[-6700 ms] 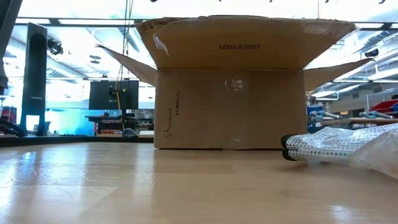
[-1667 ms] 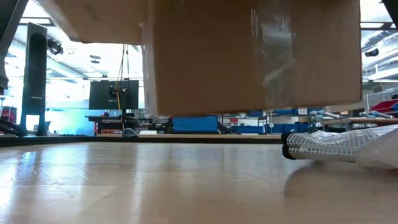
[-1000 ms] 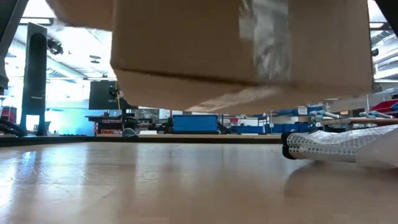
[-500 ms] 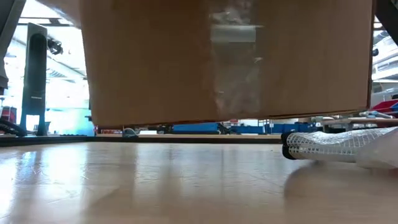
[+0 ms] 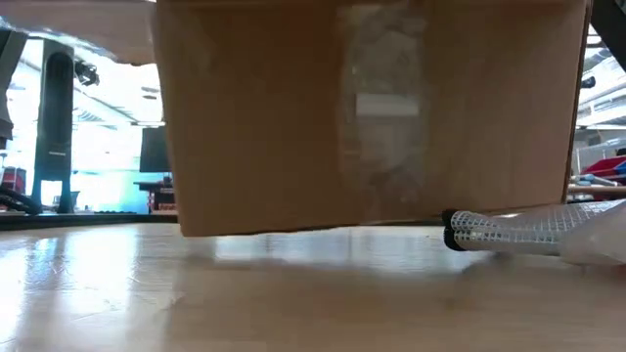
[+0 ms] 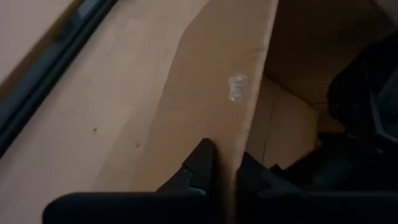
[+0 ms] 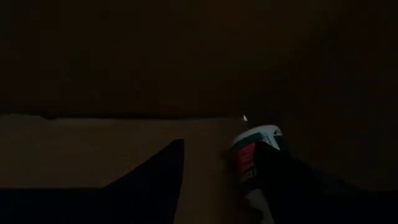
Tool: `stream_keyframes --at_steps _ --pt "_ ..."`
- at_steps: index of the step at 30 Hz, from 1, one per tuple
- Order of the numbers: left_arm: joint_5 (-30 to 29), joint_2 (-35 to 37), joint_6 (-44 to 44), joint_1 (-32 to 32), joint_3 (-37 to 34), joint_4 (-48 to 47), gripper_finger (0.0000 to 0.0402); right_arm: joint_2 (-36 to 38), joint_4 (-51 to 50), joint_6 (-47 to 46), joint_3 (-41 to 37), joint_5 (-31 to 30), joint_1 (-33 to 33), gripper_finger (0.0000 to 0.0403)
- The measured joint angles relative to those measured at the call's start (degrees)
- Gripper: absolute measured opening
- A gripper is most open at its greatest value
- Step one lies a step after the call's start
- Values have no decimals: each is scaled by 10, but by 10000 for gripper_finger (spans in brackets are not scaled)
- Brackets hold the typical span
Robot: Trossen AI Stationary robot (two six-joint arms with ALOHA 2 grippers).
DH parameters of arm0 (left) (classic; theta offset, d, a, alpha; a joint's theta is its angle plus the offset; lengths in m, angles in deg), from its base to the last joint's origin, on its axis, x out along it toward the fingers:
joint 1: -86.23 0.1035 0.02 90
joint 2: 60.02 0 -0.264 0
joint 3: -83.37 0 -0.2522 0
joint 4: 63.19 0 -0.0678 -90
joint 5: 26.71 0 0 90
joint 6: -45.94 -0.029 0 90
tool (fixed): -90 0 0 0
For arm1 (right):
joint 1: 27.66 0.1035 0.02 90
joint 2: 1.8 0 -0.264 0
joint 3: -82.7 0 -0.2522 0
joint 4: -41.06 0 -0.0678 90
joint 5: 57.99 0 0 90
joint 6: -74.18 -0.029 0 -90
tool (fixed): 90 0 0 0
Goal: Unpack boxes
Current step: Remove the white medicine bottle from the box
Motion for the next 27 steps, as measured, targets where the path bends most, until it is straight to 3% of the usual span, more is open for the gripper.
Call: stream_keyframes --at_steps 3,9,16,21,27 --pt "-20 0 22 1 3 -7 37 5 40 12 0 -17 8 199" --pt "-17 -1 43 5 3 -15 40 10 27 20 0 -43 9 214" --pt "-22 -4 47 5 -2 -37 41 13 -116 -29 2 10 5 241" --pt "-25 -4 42 3 -2 -40 41 14 -153 -93 2 18 -3 246" --pt "-23 -4 38 3 -3 -39 41 14 -186 -129 2 146 -20 219"
